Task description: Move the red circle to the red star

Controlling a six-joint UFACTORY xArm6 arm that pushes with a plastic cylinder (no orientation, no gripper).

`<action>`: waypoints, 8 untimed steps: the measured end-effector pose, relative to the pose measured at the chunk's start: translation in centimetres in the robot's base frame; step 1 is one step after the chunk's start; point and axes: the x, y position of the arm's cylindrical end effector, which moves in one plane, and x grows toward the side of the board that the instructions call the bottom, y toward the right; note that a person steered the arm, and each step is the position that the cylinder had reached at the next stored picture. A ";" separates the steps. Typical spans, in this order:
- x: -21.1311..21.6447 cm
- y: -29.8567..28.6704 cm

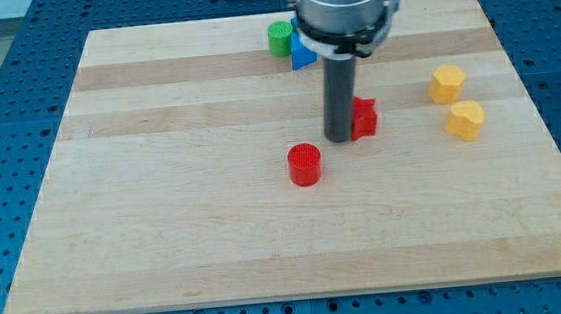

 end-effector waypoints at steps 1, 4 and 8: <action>-0.9 2.6; -1.4 -8.8; 8.4 -15.0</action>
